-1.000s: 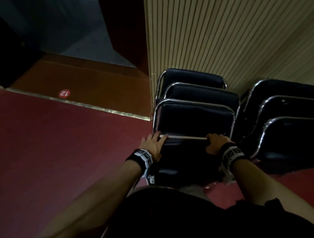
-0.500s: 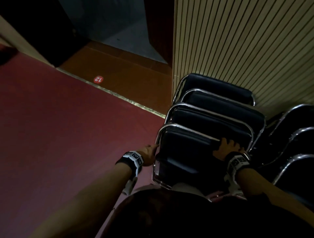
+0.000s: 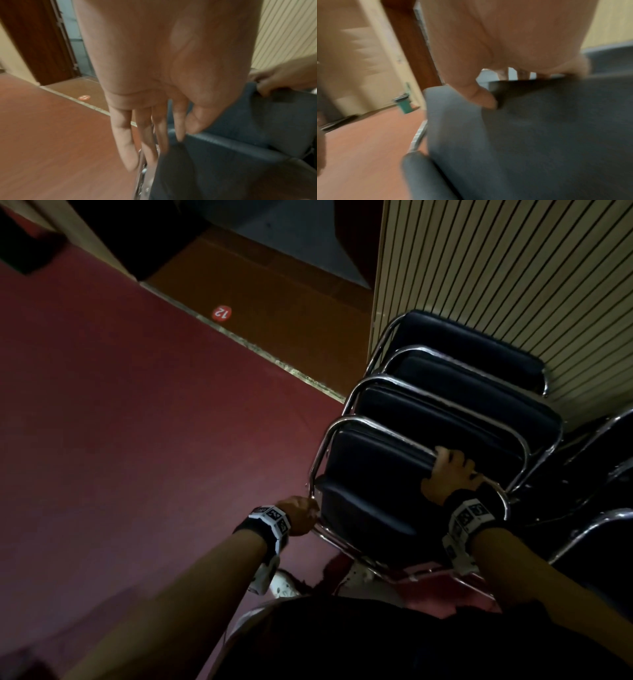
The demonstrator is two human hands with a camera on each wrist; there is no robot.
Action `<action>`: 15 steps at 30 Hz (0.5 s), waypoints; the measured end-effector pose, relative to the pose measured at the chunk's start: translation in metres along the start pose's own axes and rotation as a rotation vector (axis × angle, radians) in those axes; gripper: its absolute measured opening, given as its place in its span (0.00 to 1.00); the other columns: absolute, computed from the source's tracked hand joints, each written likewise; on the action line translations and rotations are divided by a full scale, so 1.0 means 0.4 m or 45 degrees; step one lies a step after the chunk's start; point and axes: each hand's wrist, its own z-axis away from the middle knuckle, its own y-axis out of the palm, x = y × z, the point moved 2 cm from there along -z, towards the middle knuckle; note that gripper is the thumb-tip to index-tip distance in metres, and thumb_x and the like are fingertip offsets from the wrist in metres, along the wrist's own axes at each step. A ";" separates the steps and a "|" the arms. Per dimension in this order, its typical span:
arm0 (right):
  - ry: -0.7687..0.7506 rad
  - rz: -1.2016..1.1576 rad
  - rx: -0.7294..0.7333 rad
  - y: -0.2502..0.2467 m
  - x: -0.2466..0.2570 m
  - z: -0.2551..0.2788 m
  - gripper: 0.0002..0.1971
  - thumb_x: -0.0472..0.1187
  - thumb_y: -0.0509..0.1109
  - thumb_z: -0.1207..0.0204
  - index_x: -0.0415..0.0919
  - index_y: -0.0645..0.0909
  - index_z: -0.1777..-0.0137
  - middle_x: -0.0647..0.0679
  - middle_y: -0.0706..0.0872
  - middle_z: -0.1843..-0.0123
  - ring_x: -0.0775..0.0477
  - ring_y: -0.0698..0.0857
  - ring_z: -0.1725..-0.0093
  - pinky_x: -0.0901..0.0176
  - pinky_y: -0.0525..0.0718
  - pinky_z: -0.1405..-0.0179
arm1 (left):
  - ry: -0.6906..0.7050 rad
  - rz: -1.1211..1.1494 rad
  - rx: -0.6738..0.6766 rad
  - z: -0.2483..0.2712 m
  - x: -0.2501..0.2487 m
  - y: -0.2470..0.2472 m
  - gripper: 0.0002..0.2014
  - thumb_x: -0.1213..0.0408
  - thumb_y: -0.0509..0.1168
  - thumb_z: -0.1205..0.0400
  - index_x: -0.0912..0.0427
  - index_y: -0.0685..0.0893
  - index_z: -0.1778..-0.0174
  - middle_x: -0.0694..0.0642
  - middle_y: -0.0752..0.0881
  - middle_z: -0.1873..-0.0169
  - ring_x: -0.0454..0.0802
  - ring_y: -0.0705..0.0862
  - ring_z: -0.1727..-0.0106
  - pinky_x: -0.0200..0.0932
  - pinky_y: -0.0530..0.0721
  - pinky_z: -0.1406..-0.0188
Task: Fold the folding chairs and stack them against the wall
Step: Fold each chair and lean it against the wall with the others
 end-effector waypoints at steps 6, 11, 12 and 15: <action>-0.559 -0.067 -0.337 0.032 0.295 0.098 0.32 0.41 0.70 0.33 0.38 0.73 0.26 0.35 0.73 0.28 0.29 0.72 0.32 0.39 0.75 0.30 | -0.035 0.168 -0.024 0.077 0.135 0.035 0.20 0.60 0.57 0.13 0.48 0.79 0.24 0.57 0.79 0.25 0.59 0.78 0.25 0.51 0.76 0.25; -0.882 0.064 -0.167 0.157 0.622 0.278 0.22 0.41 0.68 0.25 0.42 0.77 0.30 0.43 0.72 0.28 0.35 0.68 0.29 0.44 0.75 0.28 | -0.074 0.403 -0.203 0.212 0.388 0.132 0.18 0.59 0.59 0.14 0.47 0.82 0.29 0.54 0.86 0.33 0.57 0.83 0.33 0.48 0.82 0.33; -0.923 0.078 -0.132 0.185 0.682 0.319 0.21 0.41 0.67 0.25 0.43 0.77 0.31 0.43 0.73 0.29 0.36 0.70 0.29 0.44 0.76 0.29 | -0.077 0.428 -0.243 0.241 0.443 0.153 0.18 0.60 0.59 0.14 0.48 0.83 0.29 0.54 0.86 0.34 0.57 0.84 0.34 0.47 0.82 0.35; -1.093 0.127 -0.011 0.286 0.893 0.473 0.18 0.40 0.66 0.23 0.45 0.78 0.33 0.44 0.78 0.34 0.39 0.79 0.34 0.46 0.78 0.32 | -0.119 0.508 -0.356 0.360 0.643 0.218 0.18 0.63 0.59 0.14 0.50 0.84 0.29 0.54 0.88 0.36 0.57 0.85 0.35 0.47 0.83 0.40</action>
